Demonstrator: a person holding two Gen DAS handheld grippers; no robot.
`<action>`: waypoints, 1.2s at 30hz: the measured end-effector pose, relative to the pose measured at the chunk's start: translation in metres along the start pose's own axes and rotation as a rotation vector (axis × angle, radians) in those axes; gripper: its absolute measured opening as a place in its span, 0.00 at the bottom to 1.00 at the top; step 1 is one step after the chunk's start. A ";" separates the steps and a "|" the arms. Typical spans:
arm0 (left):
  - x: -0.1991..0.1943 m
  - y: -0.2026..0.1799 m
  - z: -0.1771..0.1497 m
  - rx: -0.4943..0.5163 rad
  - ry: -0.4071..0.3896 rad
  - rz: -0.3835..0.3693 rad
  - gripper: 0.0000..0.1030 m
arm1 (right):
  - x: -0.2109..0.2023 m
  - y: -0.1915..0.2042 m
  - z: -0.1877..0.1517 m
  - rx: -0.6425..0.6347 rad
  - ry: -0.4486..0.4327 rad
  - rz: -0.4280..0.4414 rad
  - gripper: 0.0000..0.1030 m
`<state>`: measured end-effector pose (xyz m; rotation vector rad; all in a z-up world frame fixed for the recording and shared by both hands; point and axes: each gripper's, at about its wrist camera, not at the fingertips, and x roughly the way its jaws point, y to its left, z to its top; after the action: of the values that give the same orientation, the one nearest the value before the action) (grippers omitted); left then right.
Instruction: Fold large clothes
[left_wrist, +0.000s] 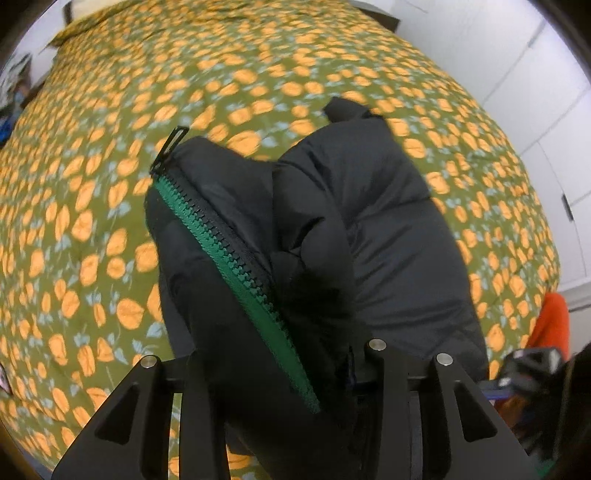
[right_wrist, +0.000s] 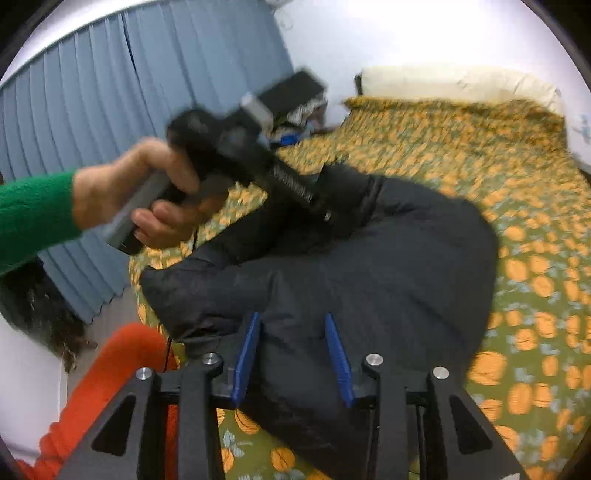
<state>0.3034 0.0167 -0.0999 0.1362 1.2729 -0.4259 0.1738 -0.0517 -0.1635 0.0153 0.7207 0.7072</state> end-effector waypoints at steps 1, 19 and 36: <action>0.006 0.010 -0.004 -0.028 0.007 -0.005 0.39 | 0.015 -0.003 -0.002 0.028 0.037 0.010 0.33; 0.096 0.109 -0.036 -0.414 -0.018 -0.122 0.54 | 0.128 -0.006 -0.004 0.079 0.303 -0.110 0.24; 0.090 0.112 -0.040 -0.374 -0.044 -0.144 0.55 | 0.061 -0.128 0.124 0.132 0.231 -0.266 0.27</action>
<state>0.3312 0.1111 -0.2118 -0.2812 1.3018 -0.3051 0.3573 -0.0862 -0.1369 -0.0422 0.9698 0.4089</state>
